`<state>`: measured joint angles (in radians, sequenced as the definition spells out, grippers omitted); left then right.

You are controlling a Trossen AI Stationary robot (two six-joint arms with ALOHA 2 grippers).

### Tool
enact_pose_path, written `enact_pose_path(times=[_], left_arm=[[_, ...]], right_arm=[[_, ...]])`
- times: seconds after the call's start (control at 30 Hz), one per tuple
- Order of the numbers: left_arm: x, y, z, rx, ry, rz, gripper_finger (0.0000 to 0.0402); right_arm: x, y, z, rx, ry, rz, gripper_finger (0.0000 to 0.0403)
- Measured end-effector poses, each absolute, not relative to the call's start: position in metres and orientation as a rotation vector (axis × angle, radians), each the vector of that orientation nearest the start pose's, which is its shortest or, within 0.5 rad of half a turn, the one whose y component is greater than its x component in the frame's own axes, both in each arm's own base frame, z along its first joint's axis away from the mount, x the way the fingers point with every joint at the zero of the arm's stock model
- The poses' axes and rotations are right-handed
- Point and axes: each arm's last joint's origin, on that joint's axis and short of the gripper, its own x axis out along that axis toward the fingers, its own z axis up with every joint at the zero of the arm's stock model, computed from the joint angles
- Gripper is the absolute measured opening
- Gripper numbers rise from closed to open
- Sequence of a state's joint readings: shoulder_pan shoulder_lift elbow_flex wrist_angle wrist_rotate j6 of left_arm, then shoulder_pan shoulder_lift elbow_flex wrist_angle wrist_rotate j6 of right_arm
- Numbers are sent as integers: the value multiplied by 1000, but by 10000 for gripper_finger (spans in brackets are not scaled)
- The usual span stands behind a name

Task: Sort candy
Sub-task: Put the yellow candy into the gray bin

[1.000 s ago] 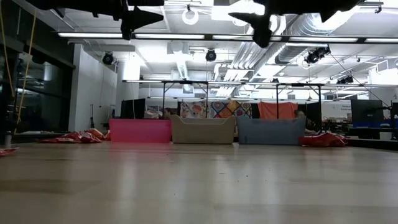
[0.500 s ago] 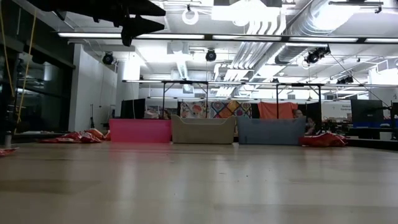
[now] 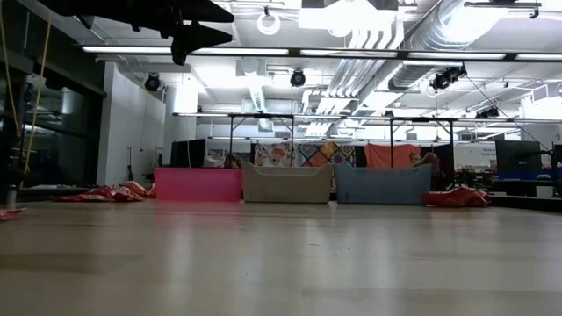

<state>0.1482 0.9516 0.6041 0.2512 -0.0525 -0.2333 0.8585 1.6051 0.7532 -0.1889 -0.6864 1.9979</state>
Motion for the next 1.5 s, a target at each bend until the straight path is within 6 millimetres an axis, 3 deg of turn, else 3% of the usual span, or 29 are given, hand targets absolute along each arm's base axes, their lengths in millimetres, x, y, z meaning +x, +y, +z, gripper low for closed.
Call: enact_pose_path(times=[0.27,0.57,0.67,0.83,0.97,1.27,1.5], left_arm=[[211,33,282,-237,73,211,181],[211,33,282,-237,73,211,181],[211,33,282,-237,74,211,181],[211,33,282,-236,73,220,181],[211,33,282,-236,75,224,181],[211,33,279,-237,102,228,181],[211,33,279,-238,108,231,181]], right_arm=[[171,227,112,1214,2045,-348,236],[172,228,99,1117,2084,-241,224],[171,228,99,1076,2085,-172,177],[172,227,100,1044,2059,-110,28],[180,222,104,1049,1986,-74,21],[206,191,106,1038,1858,-56,2],[240,142,105,977,1661,-34,1]])
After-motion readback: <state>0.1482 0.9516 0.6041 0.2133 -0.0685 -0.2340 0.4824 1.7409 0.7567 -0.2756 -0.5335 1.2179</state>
